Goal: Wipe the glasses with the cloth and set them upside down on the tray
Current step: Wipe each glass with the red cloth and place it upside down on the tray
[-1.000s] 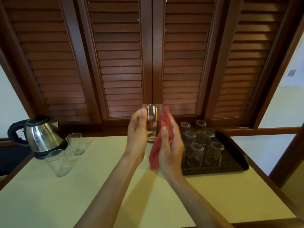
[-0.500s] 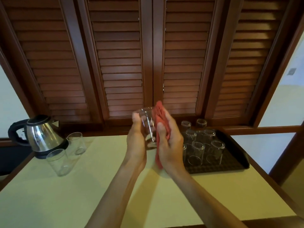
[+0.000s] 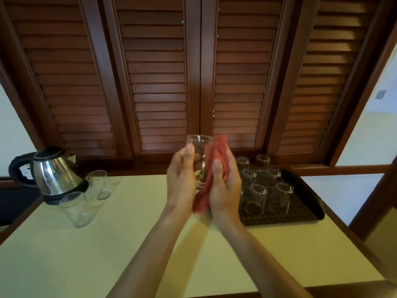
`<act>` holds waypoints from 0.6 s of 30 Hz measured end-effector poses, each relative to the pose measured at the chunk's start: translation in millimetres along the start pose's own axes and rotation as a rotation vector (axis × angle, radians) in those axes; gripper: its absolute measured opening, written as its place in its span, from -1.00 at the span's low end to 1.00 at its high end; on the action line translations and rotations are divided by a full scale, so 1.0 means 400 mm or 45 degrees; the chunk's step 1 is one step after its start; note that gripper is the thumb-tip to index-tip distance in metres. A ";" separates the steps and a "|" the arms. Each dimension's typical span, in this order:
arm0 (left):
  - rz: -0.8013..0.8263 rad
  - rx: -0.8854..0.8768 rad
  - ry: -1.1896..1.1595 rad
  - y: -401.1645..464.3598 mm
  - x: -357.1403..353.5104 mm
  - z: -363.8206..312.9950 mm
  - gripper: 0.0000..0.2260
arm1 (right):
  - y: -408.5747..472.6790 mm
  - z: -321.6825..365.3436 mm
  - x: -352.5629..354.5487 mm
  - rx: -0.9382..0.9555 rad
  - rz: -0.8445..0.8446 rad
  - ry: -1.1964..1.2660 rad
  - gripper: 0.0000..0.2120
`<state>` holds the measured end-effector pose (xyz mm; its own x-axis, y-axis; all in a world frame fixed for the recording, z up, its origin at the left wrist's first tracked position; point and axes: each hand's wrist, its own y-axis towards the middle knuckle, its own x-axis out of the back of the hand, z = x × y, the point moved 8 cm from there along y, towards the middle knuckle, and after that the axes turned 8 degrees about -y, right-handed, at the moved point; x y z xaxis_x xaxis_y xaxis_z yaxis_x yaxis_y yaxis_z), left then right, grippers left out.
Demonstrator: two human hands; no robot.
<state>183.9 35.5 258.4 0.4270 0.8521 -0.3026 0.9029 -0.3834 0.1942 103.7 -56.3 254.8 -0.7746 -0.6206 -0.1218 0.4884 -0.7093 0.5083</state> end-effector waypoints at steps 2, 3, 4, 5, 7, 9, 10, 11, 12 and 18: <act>0.038 0.049 0.006 -0.020 -0.018 0.018 -0.55 | 0.034 0.011 0.007 -0.021 -0.010 0.053 -0.62; 0.048 0.078 -0.026 -0.017 -0.020 0.014 -0.51 | 0.021 0.017 0.003 0.004 0.009 0.018 -0.61; 0.045 0.066 -0.042 -0.007 -0.017 0.002 -0.48 | -0.007 0.017 -0.005 0.024 0.050 -0.032 -0.60; 0.031 0.017 -0.028 0.007 -0.010 -0.018 -0.49 | -0.042 0.021 -0.013 0.045 0.095 -0.084 -0.60; -0.003 -0.076 -0.006 0.017 -0.002 -0.050 -0.66 | -0.076 0.020 -0.020 0.091 0.136 -0.110 -0.59; 0.003 -0.085 0.022 0.001 -0.005 -0.023 -0.69 | -0.024 0.004 -0.006 0.047 0.052 -0.078 -0.60; 0.023 -0.075 0.059 -0.016 -0.011 -0.001 -0.64 | 0.011 0.003 0.004 0.004 0.001 -0.023 -0.60; 0.028 -0.072 0.086 -0.029 -0.012 0.017 -0.59 | 0.037 0.005 0.012 -0.011 -0.029 0.007 -0.60; 0.018 -0.084 0.095 -0.037 -0.010 0.025 -0.55 | 0.044 0.013 0.009 0.022 -0.019 0.003 -0.60; 0.058 -0.152 0.100 -0.017 -0.006 -0.011 -0.62 | -0.074 -0.015 -0.025 0.117 0.103 -0.105 -0.57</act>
<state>176.7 37.6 261.9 0.4582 0.8617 -0.2180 0.8682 -0.3814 0.3173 99.6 -31.1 235.8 -0.7664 -0.6424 -0.0083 0.5148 -0.6219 0.5901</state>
